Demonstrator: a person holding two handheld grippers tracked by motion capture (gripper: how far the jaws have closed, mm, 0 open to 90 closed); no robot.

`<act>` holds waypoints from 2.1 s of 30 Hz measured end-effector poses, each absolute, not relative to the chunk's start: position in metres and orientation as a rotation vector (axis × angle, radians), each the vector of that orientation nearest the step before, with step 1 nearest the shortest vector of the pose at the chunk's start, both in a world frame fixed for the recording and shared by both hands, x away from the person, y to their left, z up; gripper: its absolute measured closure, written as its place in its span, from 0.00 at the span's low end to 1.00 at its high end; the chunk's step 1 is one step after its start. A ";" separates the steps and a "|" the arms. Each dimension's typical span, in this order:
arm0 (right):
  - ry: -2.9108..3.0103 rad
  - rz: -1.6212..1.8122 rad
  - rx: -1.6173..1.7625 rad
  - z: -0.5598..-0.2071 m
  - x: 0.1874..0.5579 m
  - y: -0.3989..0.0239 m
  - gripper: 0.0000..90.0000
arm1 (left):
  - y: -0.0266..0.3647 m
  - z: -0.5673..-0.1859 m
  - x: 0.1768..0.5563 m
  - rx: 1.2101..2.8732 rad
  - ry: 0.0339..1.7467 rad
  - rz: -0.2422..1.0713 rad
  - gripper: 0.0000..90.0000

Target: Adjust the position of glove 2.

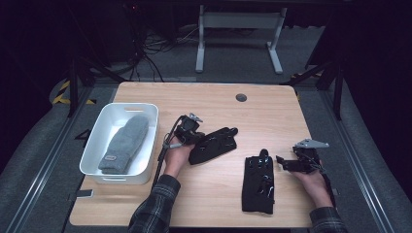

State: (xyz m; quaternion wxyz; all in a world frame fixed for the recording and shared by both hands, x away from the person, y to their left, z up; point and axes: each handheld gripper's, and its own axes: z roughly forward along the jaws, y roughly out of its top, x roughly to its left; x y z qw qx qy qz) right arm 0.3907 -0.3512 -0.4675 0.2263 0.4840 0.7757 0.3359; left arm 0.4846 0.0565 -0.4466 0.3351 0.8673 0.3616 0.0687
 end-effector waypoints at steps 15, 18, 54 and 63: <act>2.140 0.931 1.330 -0.468 0.391 -0.351 0.17 | 0.062 -0.452 0.454 2.293 0.898 0.106 1.00; 2.143 0.926 1.326 -0.468 0.390 -0.352 0.17 | 0.065 -0.454 0.441 2.285 0.883 0.081 1.00; 2.141 0.928 1.330 -0.468 0.390 -0.351 0.17 | 0.094 -0.443 0.412 2.145 0.903 0.088 0.55; 2.141 0.927 1.330 -0.468 0.390 -0.351 0.17 | 0.083 -0.455 0.414 2.195 0.920 0.097 0.58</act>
